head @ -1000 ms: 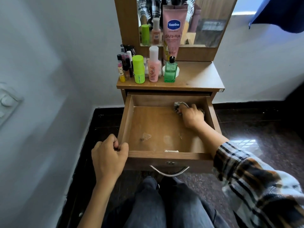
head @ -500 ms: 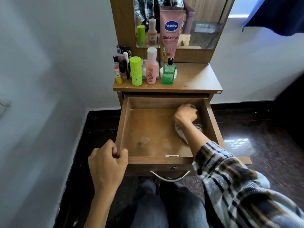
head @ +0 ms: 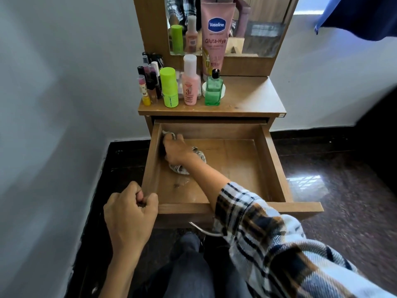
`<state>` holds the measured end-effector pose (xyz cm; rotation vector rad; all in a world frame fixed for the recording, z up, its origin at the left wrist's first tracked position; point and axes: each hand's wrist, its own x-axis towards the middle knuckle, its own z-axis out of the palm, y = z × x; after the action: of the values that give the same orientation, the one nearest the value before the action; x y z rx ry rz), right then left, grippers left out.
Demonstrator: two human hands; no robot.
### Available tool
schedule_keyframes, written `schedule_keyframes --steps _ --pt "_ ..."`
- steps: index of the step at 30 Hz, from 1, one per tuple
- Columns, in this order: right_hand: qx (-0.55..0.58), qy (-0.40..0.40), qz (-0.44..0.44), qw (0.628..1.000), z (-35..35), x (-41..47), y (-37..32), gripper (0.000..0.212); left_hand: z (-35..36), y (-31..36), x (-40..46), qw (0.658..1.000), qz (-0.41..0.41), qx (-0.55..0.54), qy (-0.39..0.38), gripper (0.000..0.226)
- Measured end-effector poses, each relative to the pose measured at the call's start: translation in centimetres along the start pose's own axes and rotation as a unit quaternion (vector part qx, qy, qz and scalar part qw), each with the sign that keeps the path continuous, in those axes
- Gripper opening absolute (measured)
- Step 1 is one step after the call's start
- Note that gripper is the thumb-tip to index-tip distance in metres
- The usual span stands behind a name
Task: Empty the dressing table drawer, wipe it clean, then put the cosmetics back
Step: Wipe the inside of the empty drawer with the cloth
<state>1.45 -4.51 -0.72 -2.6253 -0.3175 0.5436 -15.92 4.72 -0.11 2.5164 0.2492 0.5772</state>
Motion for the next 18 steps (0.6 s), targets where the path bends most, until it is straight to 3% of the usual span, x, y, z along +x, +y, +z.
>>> schedule_keyframes --steps 5,8,12,18 --pt "-0.130 -0.001 -0.019 0.991 -1.0 -0.5 2.3 0.041 -0.1 0.2 0.0 1.000 0.001 -0.002 -0.006 0.022" --pt "-0.210 0.029 0.022 0.977 -2.1 -1.0 4.8 0.044 -0.2 0.2 0.1 1.000 0.000 0.001 -0.007 0.022" --pt "-0.236 0.051 0.109 0.964 -2.6 -3.0 9.2 0.045 -0.2 0.1 0.2 1.000 -0.001 0.002 -0.007 0.025" --pt "-0.291 0.043 0.287 0.912 -4.1 -3.9 11.7 0.052 -0.3 0.4 -0.1 1.000 -0.002 -0.004 -0.014 0.024"
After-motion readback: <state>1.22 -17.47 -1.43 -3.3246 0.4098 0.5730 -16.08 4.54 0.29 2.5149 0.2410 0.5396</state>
